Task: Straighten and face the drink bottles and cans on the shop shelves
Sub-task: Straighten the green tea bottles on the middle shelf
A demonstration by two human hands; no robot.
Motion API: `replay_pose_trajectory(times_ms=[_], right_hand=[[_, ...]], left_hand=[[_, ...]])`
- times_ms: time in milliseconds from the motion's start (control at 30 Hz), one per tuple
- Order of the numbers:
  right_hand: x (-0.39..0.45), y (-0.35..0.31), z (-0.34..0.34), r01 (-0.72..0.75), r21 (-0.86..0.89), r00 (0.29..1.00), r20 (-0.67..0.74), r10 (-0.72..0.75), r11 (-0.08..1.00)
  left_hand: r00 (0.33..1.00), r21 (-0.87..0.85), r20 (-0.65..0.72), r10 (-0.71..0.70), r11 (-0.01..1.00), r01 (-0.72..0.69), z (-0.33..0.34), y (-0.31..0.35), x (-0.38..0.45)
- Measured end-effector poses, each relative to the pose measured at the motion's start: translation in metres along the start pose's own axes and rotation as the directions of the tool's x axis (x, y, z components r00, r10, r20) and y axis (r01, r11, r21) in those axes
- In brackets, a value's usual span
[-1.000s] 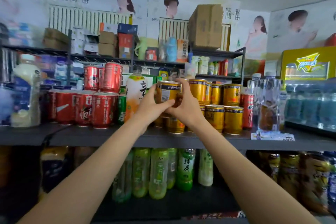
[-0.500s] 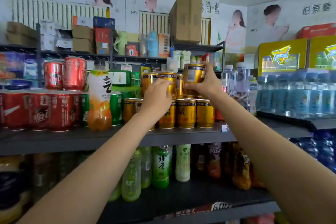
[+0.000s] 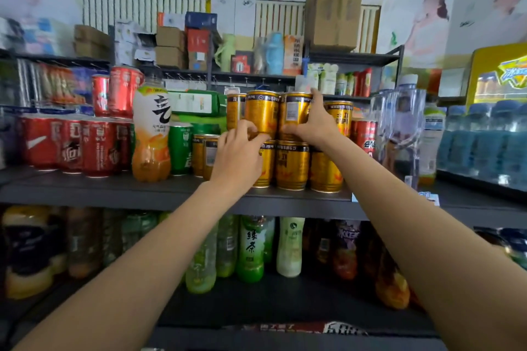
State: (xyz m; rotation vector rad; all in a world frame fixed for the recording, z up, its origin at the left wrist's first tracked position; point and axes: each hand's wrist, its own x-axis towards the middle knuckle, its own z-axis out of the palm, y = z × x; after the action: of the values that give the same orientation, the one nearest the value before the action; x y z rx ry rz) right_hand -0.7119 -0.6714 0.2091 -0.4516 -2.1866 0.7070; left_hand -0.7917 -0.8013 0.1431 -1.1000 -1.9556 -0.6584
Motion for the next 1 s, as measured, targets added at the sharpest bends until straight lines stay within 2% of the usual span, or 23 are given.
replay_pose_trajectory(times_ms=[33,100,167,200,233,300,400,467,533,600,633,667,733,767,800,867,1000], right_hand=[[-0.003,-0.001,0.000,-0.003,-0.046,1.000,-0.019,0.002,0.999],[-0.016,-0.001,0.002,0.040,-0.089,0.985,-0.165,-0.054,0.995],[-0.042,0.004,0.011,0.212,-0.041,0.910,-0.356,-0.212,0.976],[-0.059,0.008,0.018,0.298,-0.029,0.870,-0.402,-0.284,0.954],[-0.079,0.014,0.028,0.354,-0.029,0.853,-0.400,-0.336,0.935],[-0.118,0.030,0.048,0.383,-0.005,0.874,-0.320,-0.365,0.924],[-0.177,0.061,0.071,0.320,0.053,0.910,-0.295,-0.292,0.946],[-0.220,0.088,0.081,0.259,0.062,0.924,-0.307,-0.229,0.964],[-0.262,0.121,0.092,0.186,0.029,0.950,-0.259,-0.172,0.982],[-0.300,0.161,0.105,0.078,-0.031,0.982,-0.169,-0.082,0.996],[-0.316,0.182,0.112,-0.007,-0.074,0.994,-0.105,-0.001,0.997],[-0.327,0.203,0.120,-0.106,-0.134,0.994,-0.028,0.103,0.985],[-0.343,0.240,0.134,-0.274,-0.259,0.939,0.138,0.316,0.926],[-0.346,0.254,0.141,-0.316,-0.290,0.904,0.199,0.380,0.903],[-0.346,0.265,0.147,-0.335,-0.304,0.880,0.236,0.411,0.892],[-0.340,0.282,0.159,-0.345,-0.320,0.867,0.251,0.430,0.883],[-0.315,0.313,0.186,-0.409,-0.324,0.853,0.195,0.483,0.853]], left_hand=[[1.000,0.002,-0.023,0.001,1.000,-0.001,0.000,0.002,-0.003],[0.996,-0.051,-0.088,0.005,0.999,-0.010,-0.001,0.009,-0.017],[0.989,-0.153,-0.150,0.008,0.988,-0.031,0.000,0.020,-0.041],[0.986,-0.194,-0.164,0.010,0.980,-0.042,0.002,0.026,-0.056],[0.987,-0.224,-0.162,0.012,0.973,-0.049,0.005,0.031,-0.073],[0.991,-0.262,-0.131,0.009,0.964,-0.043,0.015,0.036,-0.111],[0.998,-0.309,-0.059,-0.008,0.951,-0.011,0.032,0.035,-0.171],[0.999,-0.350,0.037,0.000,0.937,0.013,0.045,0.036,-0.213],[0.985,-0.363,0.165,0.055,0.932,0.009,0.059,0.041,-0.251],[0.936,-0.354,0.334,0.114,0.935,0.012,0.076,0.051,-0.282],[0.886,-0.339,0.445,0.131,0.940,0.031,0.084,0.056,-0.293],[0.812,-0.323,0.570,0.128,0.943,0.078,0.092,0.061,-0.302],[0.604,-0.252,0.792,0.093,0.950,0.184,0.109,0.067,-0.316],[0.523,-0.219,0.848,0.084,0.955,0.202,0.120,0.069,-0.320],[0.477,-0.197,0.876,0.074,0.957,0.213,0.130,0.070,-0.324],[0.446,-0.172,0.894,0.045,0.954,0.247,0.151,0.071,-0.327],[0.444,-0.142,0.895,-0.028,0.928,0.345,0.187,0.070,-0.329]])
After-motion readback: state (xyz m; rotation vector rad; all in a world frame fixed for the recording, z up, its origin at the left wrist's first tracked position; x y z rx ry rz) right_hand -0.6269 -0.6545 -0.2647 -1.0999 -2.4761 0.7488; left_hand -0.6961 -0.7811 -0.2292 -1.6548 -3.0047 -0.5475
